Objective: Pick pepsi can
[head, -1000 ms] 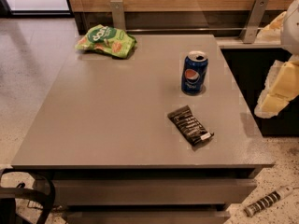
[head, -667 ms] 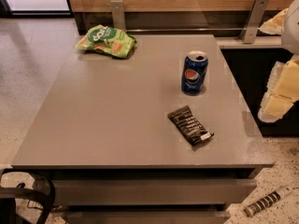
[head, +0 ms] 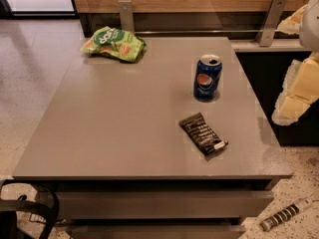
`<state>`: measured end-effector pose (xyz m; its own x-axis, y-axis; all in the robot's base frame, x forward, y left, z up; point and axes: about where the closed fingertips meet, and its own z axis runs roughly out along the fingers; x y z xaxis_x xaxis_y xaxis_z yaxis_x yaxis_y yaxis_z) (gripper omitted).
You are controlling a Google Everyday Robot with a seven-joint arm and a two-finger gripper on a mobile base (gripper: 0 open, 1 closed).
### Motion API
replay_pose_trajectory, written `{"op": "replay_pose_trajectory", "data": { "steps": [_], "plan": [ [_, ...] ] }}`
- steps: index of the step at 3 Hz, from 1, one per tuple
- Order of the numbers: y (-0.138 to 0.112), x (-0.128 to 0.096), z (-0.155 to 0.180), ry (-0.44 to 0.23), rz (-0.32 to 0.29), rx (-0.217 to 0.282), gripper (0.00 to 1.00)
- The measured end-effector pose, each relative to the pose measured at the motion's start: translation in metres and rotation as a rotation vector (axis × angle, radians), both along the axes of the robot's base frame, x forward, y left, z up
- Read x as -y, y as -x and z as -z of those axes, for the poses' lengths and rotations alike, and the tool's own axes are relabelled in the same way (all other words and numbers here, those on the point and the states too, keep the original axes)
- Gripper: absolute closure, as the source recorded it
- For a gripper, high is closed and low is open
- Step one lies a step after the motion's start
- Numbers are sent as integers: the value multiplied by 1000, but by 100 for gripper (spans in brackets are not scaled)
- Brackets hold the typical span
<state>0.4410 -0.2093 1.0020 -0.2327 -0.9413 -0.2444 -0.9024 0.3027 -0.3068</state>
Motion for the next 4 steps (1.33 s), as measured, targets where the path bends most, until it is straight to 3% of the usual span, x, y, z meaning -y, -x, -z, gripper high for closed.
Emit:
{"op": "replay_pose_trajectory", "data": {
  "steps": [1,2,3,4],
  "plan": [
    [-22,-3,-3,-77,28,27,0],
    [-41,-6,15,-198,27,50,0],
    [-58,-15,40,-382,10,117,0],
    [-79,-27,79,-640,-21,247,0]
  ]
}}
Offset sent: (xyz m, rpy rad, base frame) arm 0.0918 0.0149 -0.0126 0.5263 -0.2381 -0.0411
